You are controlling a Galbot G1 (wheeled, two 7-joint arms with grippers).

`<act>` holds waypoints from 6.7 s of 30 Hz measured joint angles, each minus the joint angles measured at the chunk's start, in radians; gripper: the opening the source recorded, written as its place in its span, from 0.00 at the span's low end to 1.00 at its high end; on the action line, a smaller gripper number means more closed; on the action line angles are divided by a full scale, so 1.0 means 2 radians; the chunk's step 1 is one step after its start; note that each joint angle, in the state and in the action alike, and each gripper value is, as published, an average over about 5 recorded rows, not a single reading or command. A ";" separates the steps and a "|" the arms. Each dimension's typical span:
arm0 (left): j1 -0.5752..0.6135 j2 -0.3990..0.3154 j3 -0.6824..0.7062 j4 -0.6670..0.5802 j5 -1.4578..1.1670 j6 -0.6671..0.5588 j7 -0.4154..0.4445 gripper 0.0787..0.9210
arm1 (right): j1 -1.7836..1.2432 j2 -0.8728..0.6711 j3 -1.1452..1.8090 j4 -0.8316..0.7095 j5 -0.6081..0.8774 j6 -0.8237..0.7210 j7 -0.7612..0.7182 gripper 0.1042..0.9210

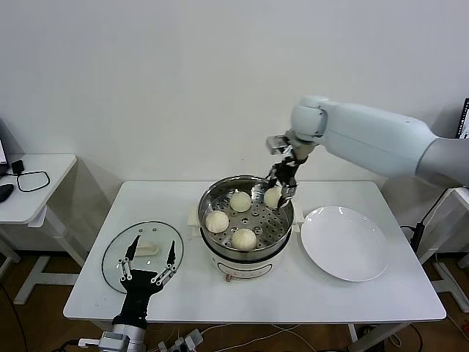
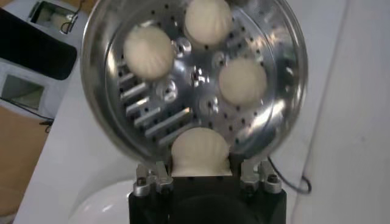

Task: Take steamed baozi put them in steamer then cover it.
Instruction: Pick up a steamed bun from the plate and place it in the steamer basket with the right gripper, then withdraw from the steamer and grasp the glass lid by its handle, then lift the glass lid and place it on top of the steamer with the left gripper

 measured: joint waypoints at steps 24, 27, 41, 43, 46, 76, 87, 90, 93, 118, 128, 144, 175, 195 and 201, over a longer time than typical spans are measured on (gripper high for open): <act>0.004 -0.001 -0.009 -0.001 -0.001 -0.004 0.000 0.88 | -0.032 0.036 -0.022 0.003 -0.025 -0.005 0.031 0.68; 0.004 -0.002 -0.008 -0.001 -0.001 -0.004 0.000 0.88 | -0.033 0.033 -0.021 0.005 -0.029 -0.004 0.028 0.75; 0.000 -0.003 -0.010 0.001 0.001 -0.002 0.000 0.88 | -0.033 -0.005 0.027 0.026 -0.043 0.010 0.017 0.88; -0.002 -0.002 -0.012 0.003 0.004 -0.003 -0.001 0.88 | -0.037 -0.017 0.048 0.032 -0.039 0.017 0.024 0.88; -0.006 0.000 -0.016 0.008 0.011 -0.005 -0.002 0.88 | -0.044 -0.042 0.081 0.043 -0.025 0.037 0.050 0.88; -0.093 0.053 -0.087 0.206 0.483 -0.031 -0.049 0.88 | -0.654 -0.147 0.725 0.193 -0.009 0.236 0.685 0.88; -0.130 0.060 -0.084 0.282 0.602 -0.039 -0.070 0.88 | -0.811 -0.103 0.858 0.219 -0.020 0.249 0.719 0.88; -0.140 0.060 -0.083 0.295 0.620 -0.037 -0.074 0.88 | -0.834 -0.093 0.876 0.220 -0.023 0.252 0.722 0.88; -0.149 0.059 -0.081 0.305 0.634 -0.035 -0.077 0.88 | -0.852 -0.084 0.890 0.220 -0.028 0.255 0.723 0.88; -0.219 0.055 -0.052 0.365 0.673 -0.002 -0.092 0.88 | -0.913 -0.045 0.936 0.216 -0.053 0.264 0.728 0.88; -0.237 0.055 -0.045 0.388 0.673 0.005 -0.094 0.76 | -0.920 -0.040 0.939 0.218 -0.059 0.265 0.730 0.88; -0.243 0.061 -0.038 0.404 0.647 0.016 -0.089 0.21 | -0.922 -0.037 0.940 0.220 -0.065 0.266 0.730 0.88; -0.220 0.109 -0.002 0.035 0.540 0.163 0.047 0.13 | -0.918 -0.041 0.942 0.234 -0.069 0.263 0.732 0.88; -0.323 0.016 0.235 0.057 0.677 0.296 0.179 0.13 | -0.914 -0.019 0.951 0.217 -0.078 0.266 0.729 0.88; -0.347 -0.015 0.267 0.087 0.714 0.310 0.192 0.13 | -0.916 -0.014 0.954 0.212 -0.080 0.266 0.729 0.88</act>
